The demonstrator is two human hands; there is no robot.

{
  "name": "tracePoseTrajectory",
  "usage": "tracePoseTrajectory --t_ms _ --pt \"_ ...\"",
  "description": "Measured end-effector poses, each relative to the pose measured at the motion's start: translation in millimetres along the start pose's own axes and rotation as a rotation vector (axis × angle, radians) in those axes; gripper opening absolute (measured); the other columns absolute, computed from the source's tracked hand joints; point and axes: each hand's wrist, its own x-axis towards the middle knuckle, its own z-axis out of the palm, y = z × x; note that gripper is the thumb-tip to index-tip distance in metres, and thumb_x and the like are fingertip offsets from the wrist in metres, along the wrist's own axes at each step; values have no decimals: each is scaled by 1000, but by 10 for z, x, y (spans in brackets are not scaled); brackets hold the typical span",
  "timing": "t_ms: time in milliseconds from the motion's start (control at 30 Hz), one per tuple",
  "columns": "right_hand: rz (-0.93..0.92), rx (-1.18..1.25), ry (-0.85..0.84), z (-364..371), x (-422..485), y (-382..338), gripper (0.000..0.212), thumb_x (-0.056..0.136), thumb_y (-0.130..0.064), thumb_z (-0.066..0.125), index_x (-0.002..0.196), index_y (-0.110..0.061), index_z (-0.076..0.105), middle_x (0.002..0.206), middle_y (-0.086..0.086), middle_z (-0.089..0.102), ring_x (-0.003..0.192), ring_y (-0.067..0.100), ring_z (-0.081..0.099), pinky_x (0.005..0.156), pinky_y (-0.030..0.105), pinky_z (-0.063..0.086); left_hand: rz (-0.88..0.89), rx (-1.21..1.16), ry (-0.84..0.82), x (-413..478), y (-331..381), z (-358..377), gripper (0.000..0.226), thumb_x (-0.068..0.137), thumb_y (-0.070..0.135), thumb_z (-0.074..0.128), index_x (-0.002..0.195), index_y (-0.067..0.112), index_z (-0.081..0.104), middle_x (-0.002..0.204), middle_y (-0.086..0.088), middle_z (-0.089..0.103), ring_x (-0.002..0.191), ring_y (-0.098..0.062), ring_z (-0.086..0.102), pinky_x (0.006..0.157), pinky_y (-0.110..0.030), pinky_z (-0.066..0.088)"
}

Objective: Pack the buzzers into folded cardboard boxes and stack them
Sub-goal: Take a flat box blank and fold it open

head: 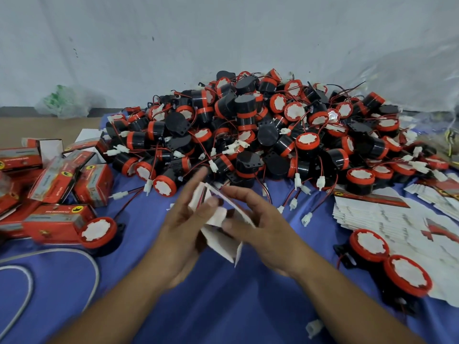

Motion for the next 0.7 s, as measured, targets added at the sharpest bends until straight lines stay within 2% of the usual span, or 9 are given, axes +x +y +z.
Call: tracePoseTrajectory --t_ms 133,200,267,367,433,500,533,600,700 --pt "-44 -129 108 50 11 30 42 85 -30 73 126 -30 63 123 7 66 110 22 68 92 39 57 -35 43 23 -29 -29 58 50 89 27 60 136 41 54 119 -10 69 104 -26 70 75 -33 58" --pt "-66 -98 255 37 31 0 24 87 -34 69 111 -32 70 103 6 72 97 22 71 82 43 61 -72 54 -11 -24 -10 34 49 90 24 67 136 35 55 116 -15 68 106 -35 68 80 -41 59" --pt "-87 -132 397 -9 48 -15 18 88 -41 71 102 -30 73 96 8 72 90 26 70 75 45 58 -117 74 -68 -36 -31 8 52 83 25 74 131 39 58 115 -22 65 109 -41 64 88 -50 58" --pt "-89 -190 488 -69 52 1 29 85 -46 68 102 -23 73 102 2 72 93 17 69 78 33 53 -94 349 -40 -74 -74 73 45 77 48 71 112 70 54 124 8 67 124 -14 58 98 -31 52" --pt "-66 -235 476 -67 45 5 34 81 -52 67 102 -26 73 105 -1 72 93 11 68 77 28 52 35 739 67 -63 -101 68 43 75 64 57 107 84 38 148 21 40 141 6 27 110 -23 31" --pt "-24 -210 449 -63 43 -10 35 76 -55 69 99 -30 75 101 -4 73 90 10 68 76 29 53 165 1050 163 -51 -84 17 37 82 69 49 113 81 33 163 15 2 151 -4 -6 119 -36 15" --pt "5 -162 425 -65 42 -24 31 75 -54 72 96 -32 76 97 -5 74 88 11 68 75 30 54 250 1122 166 -52 -53 4 33 89 68 49 118 75 35 164 14 -6 152 -11 -9 120 -40 13" --pt "97 12 329 -33 32 -80 22 77 -47 78 91 -30 79 87 -5 74 78 13 69 60 28 54 417 1090 24 -48 10 -41 34 96 54 51 128 56 41 163 11 16 150 -10 17 118 -29 24" --pt "249 134 214 5 12 -119 29 76 -44 73 94 -21 77 81 1 69 64 14 62 40 23 42 491 964 -166 -59 57 -75 38 97 39 50 135 41 46 136 23 53 127 0 51 99 -11 39"
